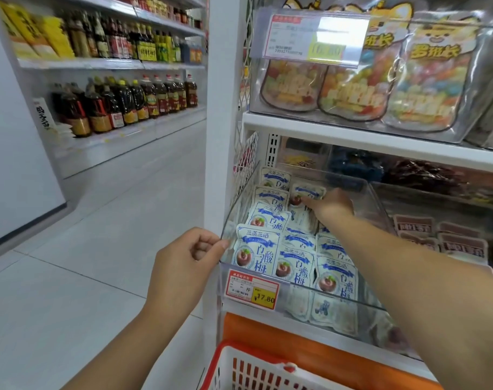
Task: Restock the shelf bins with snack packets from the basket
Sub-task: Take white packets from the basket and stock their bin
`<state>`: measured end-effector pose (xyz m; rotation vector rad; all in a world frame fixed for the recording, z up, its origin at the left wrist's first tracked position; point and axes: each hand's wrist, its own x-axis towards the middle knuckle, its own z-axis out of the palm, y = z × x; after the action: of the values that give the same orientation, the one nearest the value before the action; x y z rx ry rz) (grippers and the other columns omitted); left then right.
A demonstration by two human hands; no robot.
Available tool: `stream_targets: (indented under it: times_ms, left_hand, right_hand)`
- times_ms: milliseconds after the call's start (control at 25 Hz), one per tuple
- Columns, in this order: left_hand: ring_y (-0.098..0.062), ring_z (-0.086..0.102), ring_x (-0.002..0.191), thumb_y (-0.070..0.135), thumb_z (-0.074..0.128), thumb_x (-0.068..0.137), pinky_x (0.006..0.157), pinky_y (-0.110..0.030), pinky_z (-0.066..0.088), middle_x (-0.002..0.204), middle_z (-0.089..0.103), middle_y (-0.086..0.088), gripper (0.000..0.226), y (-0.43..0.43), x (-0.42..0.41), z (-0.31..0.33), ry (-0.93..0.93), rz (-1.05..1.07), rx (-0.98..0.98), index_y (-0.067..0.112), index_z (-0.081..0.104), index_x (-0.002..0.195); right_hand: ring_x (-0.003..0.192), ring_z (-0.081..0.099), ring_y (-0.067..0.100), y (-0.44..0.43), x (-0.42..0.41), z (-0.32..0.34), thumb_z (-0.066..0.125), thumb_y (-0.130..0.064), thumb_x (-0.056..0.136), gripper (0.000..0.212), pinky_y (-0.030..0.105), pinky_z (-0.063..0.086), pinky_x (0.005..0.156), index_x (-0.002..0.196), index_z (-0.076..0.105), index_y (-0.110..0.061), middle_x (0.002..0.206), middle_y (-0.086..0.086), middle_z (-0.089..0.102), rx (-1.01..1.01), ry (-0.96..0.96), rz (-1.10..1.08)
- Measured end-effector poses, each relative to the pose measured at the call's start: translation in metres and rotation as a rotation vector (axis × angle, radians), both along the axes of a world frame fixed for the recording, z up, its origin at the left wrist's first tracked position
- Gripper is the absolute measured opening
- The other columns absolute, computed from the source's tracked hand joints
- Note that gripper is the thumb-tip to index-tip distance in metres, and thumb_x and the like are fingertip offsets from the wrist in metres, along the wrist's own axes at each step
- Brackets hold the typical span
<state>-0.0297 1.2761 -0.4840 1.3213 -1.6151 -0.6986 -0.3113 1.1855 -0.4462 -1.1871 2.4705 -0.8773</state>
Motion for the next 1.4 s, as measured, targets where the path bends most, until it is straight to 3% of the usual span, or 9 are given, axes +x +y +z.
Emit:
stream_targets:
  times_ms: [200,360,520,720,840,1000,1120,1240,1400]
  left_hand:
    - [0.002,0.064,0.075,0.039,0.065,0.087,0.062,-0.022,0.057,0.076,0.068,0.018,0.007,-0.001,0.001,-0.002,-0.005,0.010,-0.012,0.032,0.065,0.086]
    - [-0.007,0.065,0.083,0.042,0.055,0.093,0.070,-0.036,0.060,0.086,0.066,0.014,0.016,0.012,-0.008,0.000,0.064,0.059,-0.065,0.027,0.061,0.095]
    - [-0.014,0.062,0.085,0.063,0.031,0.091,0.075,-0.048,0.056,0.089,0.062,0.006,0.040,0.043,-0.021,-0.016,0.233,0.195,-0.052,0.027,0.048,0.097]
    - [-0.013,0.053,0.100,0.033,0.044,0.101,0.083,-0.028,0.043,0.111,0.052,0.002,0.018,0.133,-0.061,-0.084,0.129,0.251,0.125,0.019,0.049,0.111]
    - [-0.010,0.058,0.102,0.026,0.053,0.097,0.088,-0.028,0.051,0.115,0.056,0.007,0.021,0.175,-0.077,-0.147,-0.119,-0.107,0.402,0.018,0.057,0.116]
    - [-0.018,0.052,0.122,0.037,0.057,0.093,0.099,-0.027,0.041,0.132,0.051,0.003,0.042,0.228,-0.085,-0.198,-0.543,-0.577,0.604,0.021,0.053,0.131]
    - [-0.019,0.043,0.133,0.043,0.053,0.095,0.108,-0.029,0.035,0.146,0.043,-0.001,0.054,0.237,-0.087,-0.204,-0.595,-0.609,0.687,0.019,0.043,0.143]
    - [-0.021,0.045,0.132,0.047,0.053,0.095,0.107,-0.031,0.038,0.148,0.044,-0.002,0.058,0.232,-0.090,-0.211,-0.625,-0.593,0.778,0.019,0.042,0.144]
    - [-0.020,0.055,0.121,0.043,0.055,0.095,0.092,-0.023,0.041,0.138,0.054,-0.005,0.054,0.233,-0.100,-0.210,-0.569,-0.590,0.836,0.017,0.047,0.141]
  right_hand:
    - [0.054,0.046,0.016,0.001,-0.001,0.009,0.052,-0.039,0.098,0.031,0.028,0.031,0.045,0.094,0.054,-0.009,0.070,0.003,0.047,0.021,-0.076,-0.051]
    - [0.084,0.061,0.026,0.018,0.005,0.024,0.038,-0.020,0.104,0.029,0.030,0.046,0.062,0.110,0.059,0.000,0.097,0.013,0.061,0.029,0.059,0.036]
    - [0.097,0.061,0.020,0.090,0.034,0.042,0.049,-0.022,0.099,0.027,0.029,0.049,0.082,0.120,0.059,-0.009,0.113,0.008,0.065,-0.468,-0.076,0.186]
    - [0.073,0.056,0.012,0.239,0.065,-0.012,0.049,-0.006,0.097,0.026,0.021,0.046,0.062,0.095,0.058,-0.029,0.086,0.001,0.062,-0.806,-0.310,0.264]
    - [0.070,0.055,0.014,0.291,0.050,-0.098,0.047,-0.004,0.098,0.027,0.026,0.040,0.063,0.097,0.058,-0.028,0.084,0.001,0.062,-0.428,-0.315,0.240]
    - [0.103,0.055,0.021,0.344,-0.007,-0.223,0.038,-0.009,0.103,0.033,0.030,0.042,0.086,0.132,0.054,-0.014,0.127,0.006,0.057,0.472,-0.231,0.331]
    - [0.132,0.044,0.030,0.367,-0.036,-0.271,0.043,-0.009,0.100,0.046,0.040,0.038,0.108,0.146,0.038,-0.011,0.147,0.011,0.043,0.613,-0.200,0.320]
    - [0.139,0.036,0.031,0.367,-0.038,-0.291,0.053,-0.019,0.094,0.061,0.039,0.034,0.112,0.150,0.029,-0.018,0.151,0.007,0.036,0.664,-0.181,0.401]
    - [0.135,0.033,0.031,0.369,-0.024,-0.292,0.065,-0.027,0.086,0.075,0.043,0.032,0.112,0.149,0.027,-0.017,0.148,0.009,0.037,0.795,0.228,0.482]
